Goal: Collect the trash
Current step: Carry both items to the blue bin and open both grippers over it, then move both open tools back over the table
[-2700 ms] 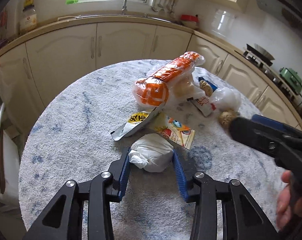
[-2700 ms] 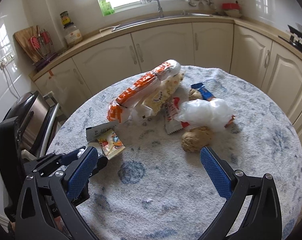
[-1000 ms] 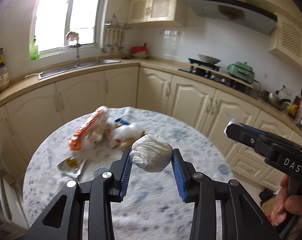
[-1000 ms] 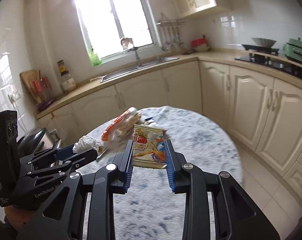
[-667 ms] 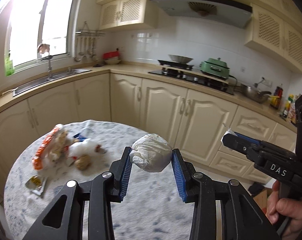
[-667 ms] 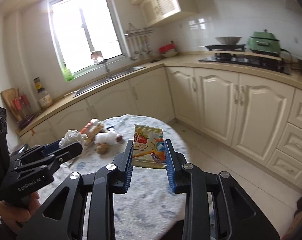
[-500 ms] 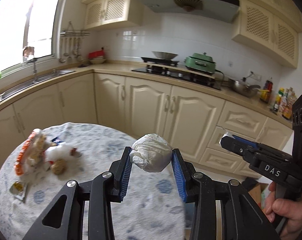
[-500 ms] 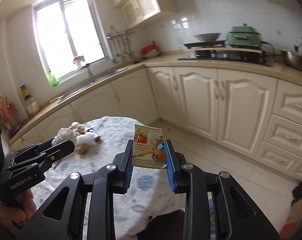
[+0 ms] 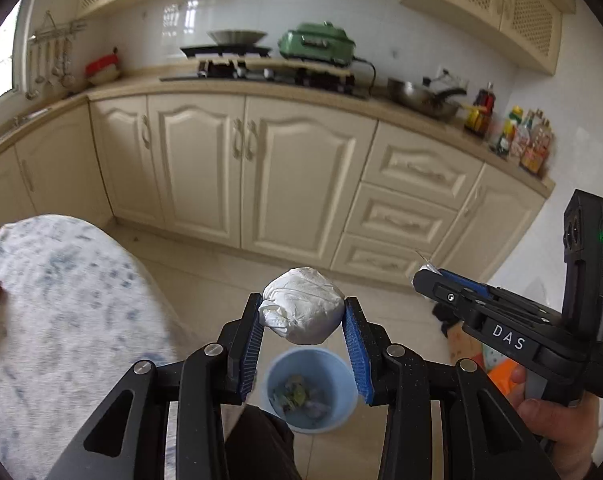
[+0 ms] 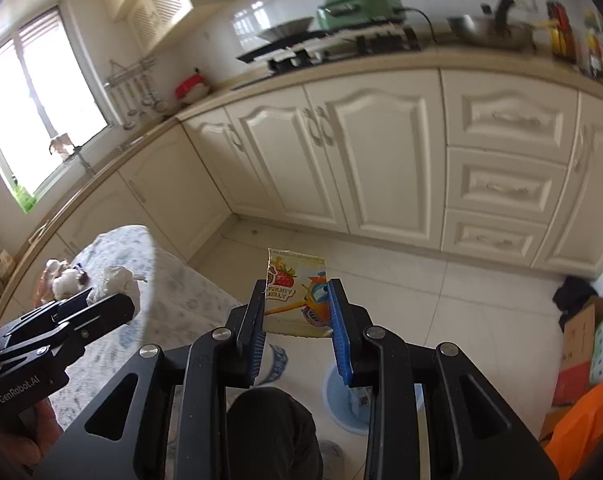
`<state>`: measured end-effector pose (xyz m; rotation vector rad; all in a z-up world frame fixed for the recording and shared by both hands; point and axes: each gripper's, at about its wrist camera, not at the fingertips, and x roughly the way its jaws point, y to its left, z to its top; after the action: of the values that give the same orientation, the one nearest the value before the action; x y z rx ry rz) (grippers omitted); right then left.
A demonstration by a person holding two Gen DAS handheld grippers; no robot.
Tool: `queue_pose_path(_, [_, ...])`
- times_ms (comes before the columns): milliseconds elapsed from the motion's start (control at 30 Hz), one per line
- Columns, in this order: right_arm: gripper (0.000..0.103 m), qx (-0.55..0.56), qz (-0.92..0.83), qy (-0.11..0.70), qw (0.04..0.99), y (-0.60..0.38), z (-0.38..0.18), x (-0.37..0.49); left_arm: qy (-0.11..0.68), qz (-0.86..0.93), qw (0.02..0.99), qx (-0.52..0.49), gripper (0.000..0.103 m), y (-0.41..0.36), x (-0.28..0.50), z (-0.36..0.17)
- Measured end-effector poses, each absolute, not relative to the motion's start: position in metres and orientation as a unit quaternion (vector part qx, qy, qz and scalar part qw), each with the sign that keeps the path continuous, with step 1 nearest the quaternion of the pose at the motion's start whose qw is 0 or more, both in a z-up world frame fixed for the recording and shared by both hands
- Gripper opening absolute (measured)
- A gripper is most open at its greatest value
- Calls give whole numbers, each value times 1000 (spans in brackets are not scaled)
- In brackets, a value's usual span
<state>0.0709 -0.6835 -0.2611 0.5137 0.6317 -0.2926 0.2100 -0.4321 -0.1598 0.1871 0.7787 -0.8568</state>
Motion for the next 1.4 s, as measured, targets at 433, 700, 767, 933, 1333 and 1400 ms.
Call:
queue_pose_path(433, [29,308,-168,358,865,-737,-337,80,450,-410,783,127,36,-555,282,-223])
queue_pose_path(700, [42,333,-174,377,846,-756,-366,86,480,-393,769,156,75,-606,311,-263])
queue_pose_path(767, [60,338,-180,379,842,-758,-370,83,471,-383,779,161,83,-611,310,-264])
queue_pose_path(933, [86,350,-190,371,839,-760,-370,73,457,-372,791,162,97,-621,311,-256])
queue_pose_path(1333, [103,346,-193,337,854,-737,-326,70,393,-360,835,139,102,-578,274,-213])
queue_pose_path(1400, [103,341,-188,329,860,-729,-315,72,383,-355,842,134,102,-568,266,-206])
